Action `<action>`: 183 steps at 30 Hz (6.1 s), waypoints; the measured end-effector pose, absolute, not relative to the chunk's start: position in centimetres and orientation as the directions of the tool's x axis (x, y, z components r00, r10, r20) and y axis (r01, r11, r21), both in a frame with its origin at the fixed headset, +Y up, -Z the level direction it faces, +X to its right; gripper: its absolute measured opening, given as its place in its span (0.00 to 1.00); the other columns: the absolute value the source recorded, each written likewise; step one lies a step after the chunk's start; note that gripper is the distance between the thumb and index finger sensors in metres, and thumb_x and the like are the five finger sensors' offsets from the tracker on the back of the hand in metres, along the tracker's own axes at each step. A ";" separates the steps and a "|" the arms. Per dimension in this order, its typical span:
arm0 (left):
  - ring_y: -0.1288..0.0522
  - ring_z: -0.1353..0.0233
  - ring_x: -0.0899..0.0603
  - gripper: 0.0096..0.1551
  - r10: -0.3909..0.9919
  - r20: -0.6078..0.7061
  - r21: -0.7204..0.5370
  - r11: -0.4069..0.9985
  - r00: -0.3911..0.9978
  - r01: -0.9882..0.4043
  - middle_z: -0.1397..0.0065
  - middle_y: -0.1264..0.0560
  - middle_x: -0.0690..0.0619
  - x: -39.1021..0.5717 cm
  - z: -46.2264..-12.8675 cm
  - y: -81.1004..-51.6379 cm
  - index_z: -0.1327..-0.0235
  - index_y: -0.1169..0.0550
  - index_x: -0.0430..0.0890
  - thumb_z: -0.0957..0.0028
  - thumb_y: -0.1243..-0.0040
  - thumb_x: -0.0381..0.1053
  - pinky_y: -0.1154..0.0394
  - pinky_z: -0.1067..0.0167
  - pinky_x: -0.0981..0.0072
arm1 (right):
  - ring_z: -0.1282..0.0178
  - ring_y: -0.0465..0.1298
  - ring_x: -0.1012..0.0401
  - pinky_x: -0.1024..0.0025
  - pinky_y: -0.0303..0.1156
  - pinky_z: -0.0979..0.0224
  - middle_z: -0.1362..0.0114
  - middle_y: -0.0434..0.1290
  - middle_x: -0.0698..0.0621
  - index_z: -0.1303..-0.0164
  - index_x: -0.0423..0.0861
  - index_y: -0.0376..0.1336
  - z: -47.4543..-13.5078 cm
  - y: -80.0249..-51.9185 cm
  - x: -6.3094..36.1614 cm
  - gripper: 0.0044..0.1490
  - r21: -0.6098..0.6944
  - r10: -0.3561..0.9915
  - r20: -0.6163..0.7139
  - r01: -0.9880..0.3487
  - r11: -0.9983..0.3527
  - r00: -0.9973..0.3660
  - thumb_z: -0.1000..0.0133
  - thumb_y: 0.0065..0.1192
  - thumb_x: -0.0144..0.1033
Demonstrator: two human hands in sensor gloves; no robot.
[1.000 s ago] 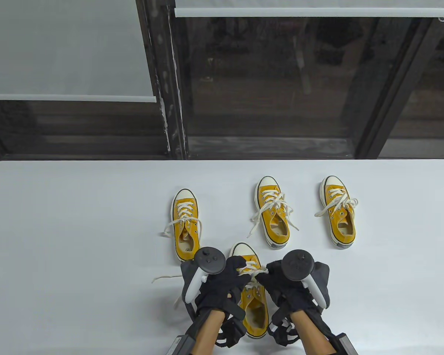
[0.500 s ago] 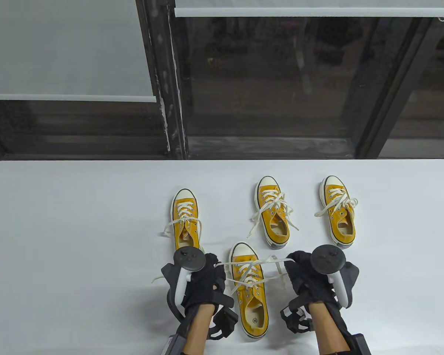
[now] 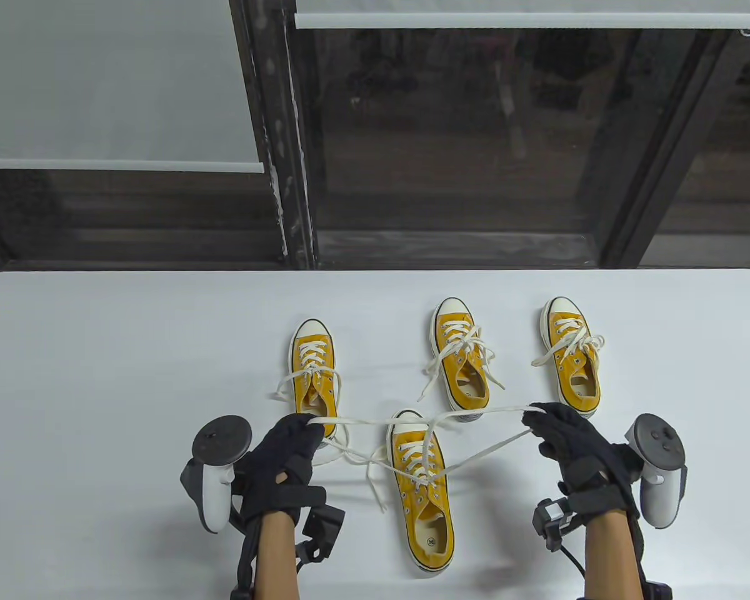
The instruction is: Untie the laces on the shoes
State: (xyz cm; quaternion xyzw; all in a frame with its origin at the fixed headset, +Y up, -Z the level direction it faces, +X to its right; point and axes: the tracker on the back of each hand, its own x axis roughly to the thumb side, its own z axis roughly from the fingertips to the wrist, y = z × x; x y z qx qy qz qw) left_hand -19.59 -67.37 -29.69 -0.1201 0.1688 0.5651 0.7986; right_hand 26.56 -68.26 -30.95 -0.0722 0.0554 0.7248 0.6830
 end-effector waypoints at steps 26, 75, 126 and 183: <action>0.39 0.17 0.34 0.41 0.606 -0.325 -0.219 0.699 0.726 -0.681 0.16 0.34 0.44 -13.7 -30.7 -66.8 0.14 0.38 0.53 0.38 0.36 0.60 0.48 0.24 0.30 | 0.15 0.37 0.34 0.27 0.36 0.24 0.11 0.45 0.36 0.10 0.51 0.49 -29.6 -67.4 27.7 0.38 -0.330 0.806 -0.301 -0.737 -0.589 -0.509 0.30 0.51 0.50; 0.18 0.62 0.52 0.28 0.189 -0.315 -0.358 0.884 0.930 -0.300 0.63 0.15 0.56 -6.2 -42.5 -66.3 0.38 0.21 0.36 0.39 0.43 0.55 0.24 0.45 0.49 | 0.14 0.40 0.34 0.27 0.37 0.24 0.12 0.47 0.36 0.10 0.53 0.49 -30.5 -68.2 23.7 0.38 -0.137 0.772 -0.235 -0.767 -0.627 -0.590 0.30 0.52 0.50; 0.55 0.09 0.35 0.44 0.228 -0.061 -0.219 0.947 0.972 -0.235 0.07 0.48 0.53 -8.2 -30.9 -69.2 0.12 0.48 0.57 0.38 0.49 0.67 0.59 0.22 0.24 | 0.15 0.51 0.34 0.32 0.49 0.21 0.12 0.47 0.35 0.09 0.49 0.44 -31.3 -69.2 21.3 0.41 0.016 0.723 -0.252 -0.750 -0.662 -0.643 0.30 0.51 0.49; 0.53 0.09 0.34 0.42 0.193 -0.041 -0.298 0.934 0.980 -0.196 0.07 0.46 0.52 -7.0 -31.4 -70.4 0.12 0.46 0.56 0.37 0.50 0.66 0.59 0.21 0.24 | 0.65 0.83 0.61 0.67 0.78 0.56 0.55 0.83 0.50 0.44 0.37 0.75 -41.1 -62.4 19.5 0.26 0.086 0.364 -0.279 -0.400 -0.912 -0.889 0.36 0.63 0.45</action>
